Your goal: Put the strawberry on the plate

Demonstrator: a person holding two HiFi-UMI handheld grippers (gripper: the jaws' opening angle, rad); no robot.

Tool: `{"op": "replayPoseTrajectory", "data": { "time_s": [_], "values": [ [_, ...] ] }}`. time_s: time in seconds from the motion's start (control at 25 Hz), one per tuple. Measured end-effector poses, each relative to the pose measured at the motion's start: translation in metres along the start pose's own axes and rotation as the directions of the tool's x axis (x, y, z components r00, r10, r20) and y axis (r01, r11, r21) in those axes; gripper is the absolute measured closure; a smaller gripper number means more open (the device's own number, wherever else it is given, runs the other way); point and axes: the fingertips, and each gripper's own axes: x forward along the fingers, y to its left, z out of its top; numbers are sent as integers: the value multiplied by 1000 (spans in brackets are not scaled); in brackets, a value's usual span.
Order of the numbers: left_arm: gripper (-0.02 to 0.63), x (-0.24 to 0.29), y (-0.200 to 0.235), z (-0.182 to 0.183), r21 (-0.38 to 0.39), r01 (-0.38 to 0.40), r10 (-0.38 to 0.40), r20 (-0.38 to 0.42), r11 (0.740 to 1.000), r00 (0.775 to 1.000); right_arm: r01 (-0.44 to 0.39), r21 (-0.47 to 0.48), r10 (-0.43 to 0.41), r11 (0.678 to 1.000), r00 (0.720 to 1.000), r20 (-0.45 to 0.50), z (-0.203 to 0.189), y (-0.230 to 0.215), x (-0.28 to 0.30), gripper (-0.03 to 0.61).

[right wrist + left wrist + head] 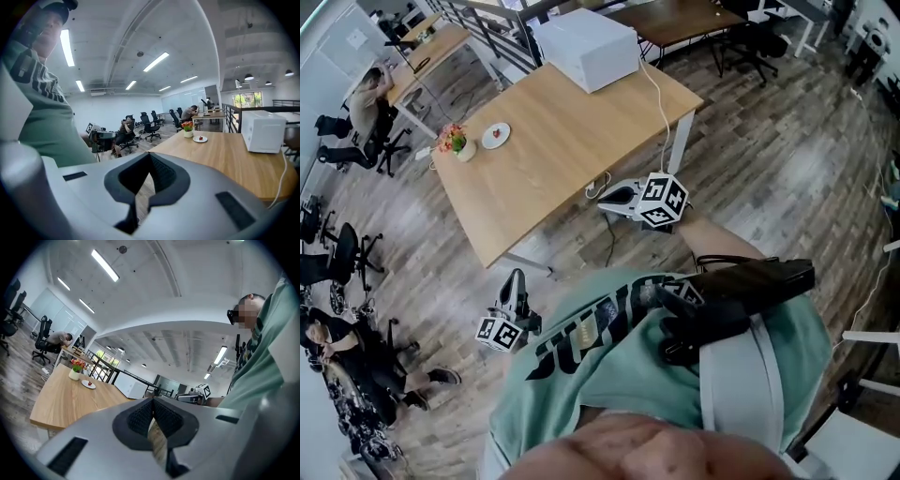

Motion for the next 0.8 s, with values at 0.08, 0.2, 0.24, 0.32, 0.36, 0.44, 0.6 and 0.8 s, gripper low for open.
{"op": "replayPoseTrajectory", "data": {
  "time_s": [0.08, 0.2, 0.24, 0.32, 0.36, 0.44, 0.6, 0.8],
  "values": [
    [609, 9, -6, 5, -3, -9, 9, 30, 1000, 1000, 16, -16, -16, 1000, 1000, 4, 6, -13, -9, 571],
    [609, 26, -20, -1, -11, -11, 11, 37, 1000, 999, 27, -13, -27, 1000, 1000, 12, 9, -33, -25, 571],
    [609, 31, -25, -4, -9, -11, 11, 32, 1000, 999, 28, -14, -28, 1000, 1000, 12, 8, -37, -31, 571],
    [609, 42, -33, -7, -6, -12, 12, 31, 1000, 999, 25, -18, -25, 1000, 1000, 9, 6, -45, -40, 571],
    [609, 47, -35, -6, -4, -11, 12, 35, 1000, 999, 24, -19, -24, 1000, 1000, 8, 6, -49, -44, 571],
    [609, 56, -40, -4, 0, -7, 7, 44, 1000, 999, 25, -20, -25, 999, 1000, 9, 4, -55, -49, 571],
    [609, 65, -47, -11, -1, -4, 4, 31, 1000, 1000, 30, -17, -30, 999, 999, 18, 0, -63, -58, 571],
    [609, 71, -53, -15, 1, -5, 5, 20, 1000, 1000, 38, -4, -38, 999, 999, 20, -8, -68, -69, 571]
  ]
}}
